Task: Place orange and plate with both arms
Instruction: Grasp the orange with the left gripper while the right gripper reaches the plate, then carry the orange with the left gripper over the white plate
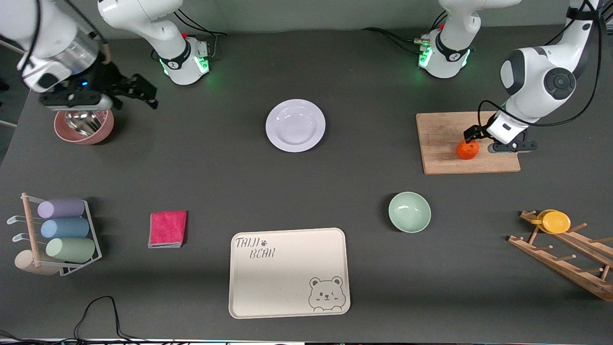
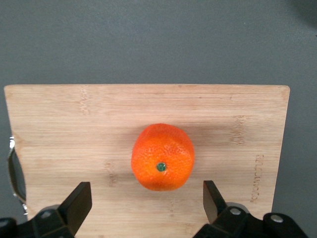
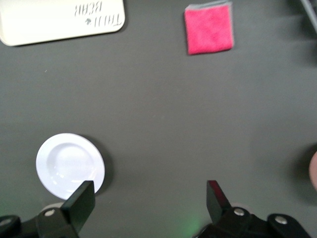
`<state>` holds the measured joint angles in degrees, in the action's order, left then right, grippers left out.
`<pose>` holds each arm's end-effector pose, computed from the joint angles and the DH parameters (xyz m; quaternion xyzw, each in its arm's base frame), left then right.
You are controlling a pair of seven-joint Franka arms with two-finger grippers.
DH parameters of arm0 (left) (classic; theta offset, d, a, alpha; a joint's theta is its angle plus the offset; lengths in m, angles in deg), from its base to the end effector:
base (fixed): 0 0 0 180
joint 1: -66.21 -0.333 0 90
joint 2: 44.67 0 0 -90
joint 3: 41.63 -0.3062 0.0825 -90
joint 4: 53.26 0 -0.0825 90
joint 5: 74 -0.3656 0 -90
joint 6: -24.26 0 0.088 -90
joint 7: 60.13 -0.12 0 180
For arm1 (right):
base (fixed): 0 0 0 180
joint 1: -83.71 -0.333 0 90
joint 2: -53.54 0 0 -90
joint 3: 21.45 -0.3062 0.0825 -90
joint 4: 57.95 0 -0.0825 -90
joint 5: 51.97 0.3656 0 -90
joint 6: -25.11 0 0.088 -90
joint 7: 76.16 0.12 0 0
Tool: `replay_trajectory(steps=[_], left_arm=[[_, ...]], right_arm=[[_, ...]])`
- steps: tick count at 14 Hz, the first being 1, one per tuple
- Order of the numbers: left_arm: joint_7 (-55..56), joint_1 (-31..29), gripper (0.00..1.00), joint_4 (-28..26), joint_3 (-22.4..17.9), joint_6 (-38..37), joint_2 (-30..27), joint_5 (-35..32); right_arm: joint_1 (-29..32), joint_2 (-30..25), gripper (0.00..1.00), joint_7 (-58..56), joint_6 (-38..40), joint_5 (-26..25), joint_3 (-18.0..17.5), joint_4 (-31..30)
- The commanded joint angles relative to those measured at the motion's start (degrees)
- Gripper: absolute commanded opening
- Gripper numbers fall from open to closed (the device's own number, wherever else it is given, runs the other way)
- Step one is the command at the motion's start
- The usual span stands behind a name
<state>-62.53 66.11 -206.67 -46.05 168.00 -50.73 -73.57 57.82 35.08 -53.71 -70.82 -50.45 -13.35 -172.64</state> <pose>0.3955 0.0305 0.2575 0.9993 0.0212 -0.0312 0.0081 0.4221 0.1307 0.5701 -0.9986 0.0384 0.0162 0.0318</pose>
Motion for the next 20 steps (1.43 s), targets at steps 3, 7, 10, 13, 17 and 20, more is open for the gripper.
replay_trajectory(steps=[3,7,10,13,17,20], left_arm=[[0.6,1.5,1.0,-0.7,0.1,6.2,4.6,2.1],[-0.2,1.4,1.0,-0.7,0.1,7.6,6.7,2.1],[0.3,2.3,1.0,-0.7,0.2,9.7,8.4,2.1],[1.0,2.8,1.0,-0.7,0.2,9.7,8.4,2.1],[0.9,2.9,0.73,-0.5,0.2,9.7,8.6,2.2],[0.2,2.9,0.48,0.1,0.2,8.9,8.3,2.2]], right_arm=[[-5.1,-3.9,1.0,4.7,-1.4,-1.0,0.4,-5.1],[-5.3,-9.8,1.0,-0.1,-8.5,5.3,2.2,-16.5],[-5.3,-10.4,1.0,-9.4,-13.0,12.8,5.3,-22.6],[-5.3,-8.5,1.0,-20.1,-17.2,20.9,10.4,-27.7],[-5.3,-1.6,1.0,-37.1,-22.0,38.3,13.1,-32.4],[-5.3,5.6,1.0,-51.5,-22.1,53.1,14.3,-34.5]])
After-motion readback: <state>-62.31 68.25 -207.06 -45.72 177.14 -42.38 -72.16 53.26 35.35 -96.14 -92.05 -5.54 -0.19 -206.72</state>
